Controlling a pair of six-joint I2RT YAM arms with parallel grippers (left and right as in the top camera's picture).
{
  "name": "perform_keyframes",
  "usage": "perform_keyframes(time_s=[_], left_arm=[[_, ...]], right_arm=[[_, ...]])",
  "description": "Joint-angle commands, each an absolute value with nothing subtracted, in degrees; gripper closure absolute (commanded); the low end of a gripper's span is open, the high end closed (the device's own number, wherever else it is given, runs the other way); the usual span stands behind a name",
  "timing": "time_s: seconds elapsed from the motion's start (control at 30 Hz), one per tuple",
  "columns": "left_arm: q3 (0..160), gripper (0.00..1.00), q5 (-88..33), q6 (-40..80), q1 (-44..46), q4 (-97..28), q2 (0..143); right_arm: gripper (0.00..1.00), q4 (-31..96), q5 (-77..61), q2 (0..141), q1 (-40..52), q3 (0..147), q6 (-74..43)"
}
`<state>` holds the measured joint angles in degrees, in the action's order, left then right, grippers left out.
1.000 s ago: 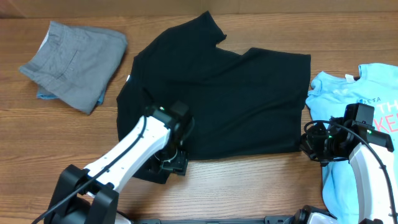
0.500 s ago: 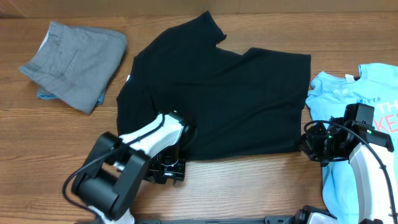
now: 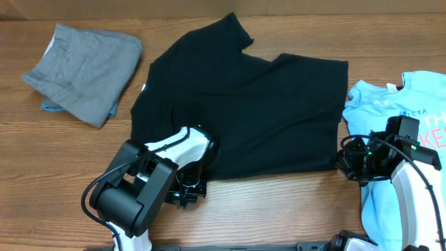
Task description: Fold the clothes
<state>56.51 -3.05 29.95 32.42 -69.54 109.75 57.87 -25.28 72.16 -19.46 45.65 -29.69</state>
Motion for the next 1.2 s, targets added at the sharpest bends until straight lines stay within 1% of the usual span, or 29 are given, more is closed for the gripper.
perform_keyframes(time_s=[0.0, 0.1, 0.17, 0.27, 0.4, 0.63, 0.73, 0.83, 0.97, 1.0, 1.07, 1.13, 1.17], left_arm=[[56.36, 0.62, 2.85, 31.79, 32.62, -69.32, 110.83], [57.32, 0.55, 5.34, 31.81, 32.62, -70.5, 110.8], [58.33, 0.53, 6.39, 31.77, 32.62, -71.0, 110.74], [59.68, 0.53, 6.46, 31.75, 32.67, -70.5, 110.72], [60.51, 0.57, 6.17, 31.75, 32.67, -69.87, 110.43], [60.64, 0.55, 5.98, 31.27, 32.67, -67.24, 109.43], [60.64, 0.56, 2.94, 30.22, 32.69, -67.81, 109.36], [60.66, 0.54, 1.74, 30.22, 33.34, -69.82, 108.66], [60.86, 0.51, 3.44, 29.78, 34.61, -70.24, 104.64], [60.88, 0.5, 3.81, 29.78, 34.79, -70.0, 103.13], [60.88, 0.42, 4.82, 29.76, 34.81, -69.32, 100.49], [60.88, 0.38, 5.67, 29.78, 34.74, -68.53, 99.09], [60.86, 0.38, 6.2, 29.78, 34.74, -68.16, 98.98]], right_arm=[[0.96, 57.45, -25.61, 71.79, -19.64, 46.48, -29.08], [0.96, 57.47, -25.58, 71.79, -19.64, 46.48, -29.08], [0.96, 57.47, -25.61, 71.79, -19.64, 46.48, -29.08], [0.96, 57.49, -25.61, 71.79, -19.64, 46.48, -29.08], [0.96, 57.54, -25.61, 71.79, -19.64, 46.48, -29.08], [0.96, 57.52, -25.61, 71.79, -19.64, 46.48, -29.08], [0.96, 57.71, -25.61, 71.79, -19.64, 46.48, -29.08], [0.96, 57.95, -25.58, 71.79, -19.64, 46.48, -29.06], [0.96, 57.91, -25.58, 71.79, -19.64, 46.48, -29.08], [0.96, 57.93, -25.58, 71.79, -19.64, 46.48, -29.08], [0.96, 57.93, -25.58, 71.79, -19.64, 46.48, -29.08], [0.96, 57.95, -25.58, 71.79, -19.64, 46.48, -29.08], [0.96, 57.95, -25.58, 71.79, -19.64, 46.48, -29.08]])
